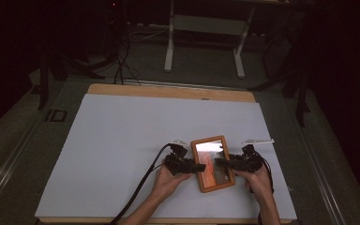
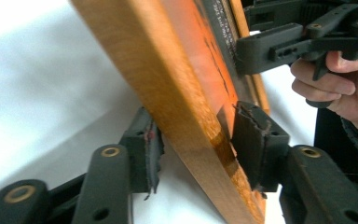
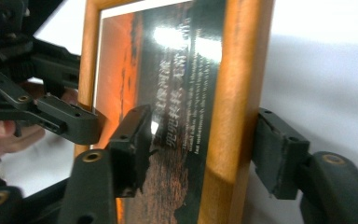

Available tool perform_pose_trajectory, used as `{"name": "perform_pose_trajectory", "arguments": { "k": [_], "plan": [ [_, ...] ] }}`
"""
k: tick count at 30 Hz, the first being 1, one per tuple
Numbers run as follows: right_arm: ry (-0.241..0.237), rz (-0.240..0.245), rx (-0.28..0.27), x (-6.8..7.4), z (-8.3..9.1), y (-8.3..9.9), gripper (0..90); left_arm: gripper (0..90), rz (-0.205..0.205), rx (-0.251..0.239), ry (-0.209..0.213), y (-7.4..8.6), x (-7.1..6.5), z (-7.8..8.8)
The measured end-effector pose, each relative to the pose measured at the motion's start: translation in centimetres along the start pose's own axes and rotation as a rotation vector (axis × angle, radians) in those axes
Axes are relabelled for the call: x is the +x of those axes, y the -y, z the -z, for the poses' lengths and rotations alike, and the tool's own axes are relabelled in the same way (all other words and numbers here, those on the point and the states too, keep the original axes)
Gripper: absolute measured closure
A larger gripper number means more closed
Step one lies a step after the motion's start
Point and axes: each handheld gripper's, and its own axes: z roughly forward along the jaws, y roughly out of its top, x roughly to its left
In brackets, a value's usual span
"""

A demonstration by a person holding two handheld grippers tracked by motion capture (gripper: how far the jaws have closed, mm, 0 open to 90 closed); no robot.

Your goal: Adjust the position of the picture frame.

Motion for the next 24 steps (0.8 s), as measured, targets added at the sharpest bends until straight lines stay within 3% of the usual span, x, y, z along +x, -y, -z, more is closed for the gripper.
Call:
{"name": "perform_pose_trajectory", "arguments": {
  "k": [7, 13, 24],
  "plan": [
    [-0.033, 0.03, -0.073, 1.0, 1.1, -0.6, 50.7, 64.4, -0.014, -0.076, -0.017, -0.7, -0.5, 2.2],
    [-0.041, 0.074, -0.08, 2.2, 0.7, -1.0, 52.8, 63.8, -0.049, -0.089, -0.054, -0.9, -0.4, 3.6],
    [-0.063, 0.096, -0.122, 3.9, -0.2, -1.6, 55.8, 63.4, -0.049, -0.121, -0.051, -1.1, 0.3, 6.2]
  ]
}}
